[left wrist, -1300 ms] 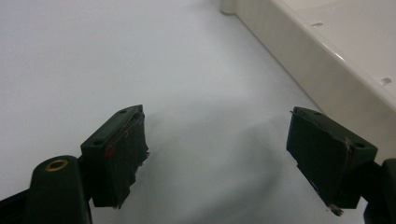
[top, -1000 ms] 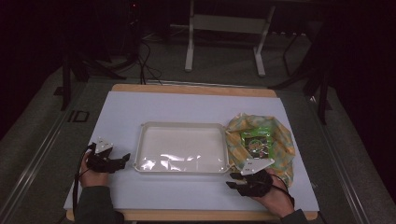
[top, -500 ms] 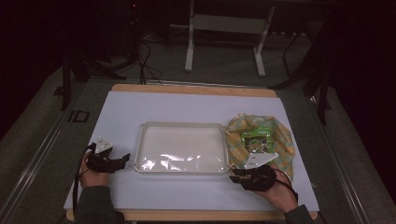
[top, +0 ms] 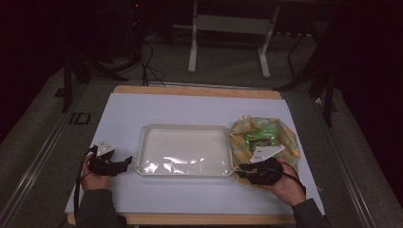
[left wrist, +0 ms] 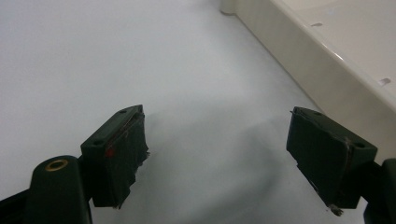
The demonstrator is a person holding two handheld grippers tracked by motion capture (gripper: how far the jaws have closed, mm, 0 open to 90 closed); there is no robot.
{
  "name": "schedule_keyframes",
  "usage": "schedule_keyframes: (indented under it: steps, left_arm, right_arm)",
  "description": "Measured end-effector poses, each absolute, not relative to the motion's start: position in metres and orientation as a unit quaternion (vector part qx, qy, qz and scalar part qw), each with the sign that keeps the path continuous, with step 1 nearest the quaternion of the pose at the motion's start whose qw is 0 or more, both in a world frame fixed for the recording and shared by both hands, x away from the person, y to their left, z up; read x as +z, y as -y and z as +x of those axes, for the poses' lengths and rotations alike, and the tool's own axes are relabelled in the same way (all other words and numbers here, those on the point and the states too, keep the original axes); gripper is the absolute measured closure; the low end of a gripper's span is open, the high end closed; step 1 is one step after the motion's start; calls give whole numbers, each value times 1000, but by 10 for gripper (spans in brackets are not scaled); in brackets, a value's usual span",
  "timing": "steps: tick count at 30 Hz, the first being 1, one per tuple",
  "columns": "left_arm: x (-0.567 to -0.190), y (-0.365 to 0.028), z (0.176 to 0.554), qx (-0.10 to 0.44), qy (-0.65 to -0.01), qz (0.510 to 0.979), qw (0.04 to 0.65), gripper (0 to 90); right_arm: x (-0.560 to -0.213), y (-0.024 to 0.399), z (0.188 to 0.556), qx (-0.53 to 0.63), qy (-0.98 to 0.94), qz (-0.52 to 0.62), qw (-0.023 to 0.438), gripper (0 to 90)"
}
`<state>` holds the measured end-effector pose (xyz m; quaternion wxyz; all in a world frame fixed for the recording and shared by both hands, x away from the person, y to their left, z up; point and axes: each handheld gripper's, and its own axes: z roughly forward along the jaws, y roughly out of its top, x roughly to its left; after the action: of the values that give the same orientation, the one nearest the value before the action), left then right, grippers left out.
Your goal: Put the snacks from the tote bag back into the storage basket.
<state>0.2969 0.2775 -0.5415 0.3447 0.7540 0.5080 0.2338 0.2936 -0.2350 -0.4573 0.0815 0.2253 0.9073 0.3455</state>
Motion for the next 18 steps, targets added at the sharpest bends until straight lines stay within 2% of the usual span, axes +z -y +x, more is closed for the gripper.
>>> schedule_keyframes:
  steps: [18]
  left_arm:
    - [-541,-277,296,240,-508,751,346,203]
  right_arm:
    - [-437,258,314,350,-897,253,94,663]
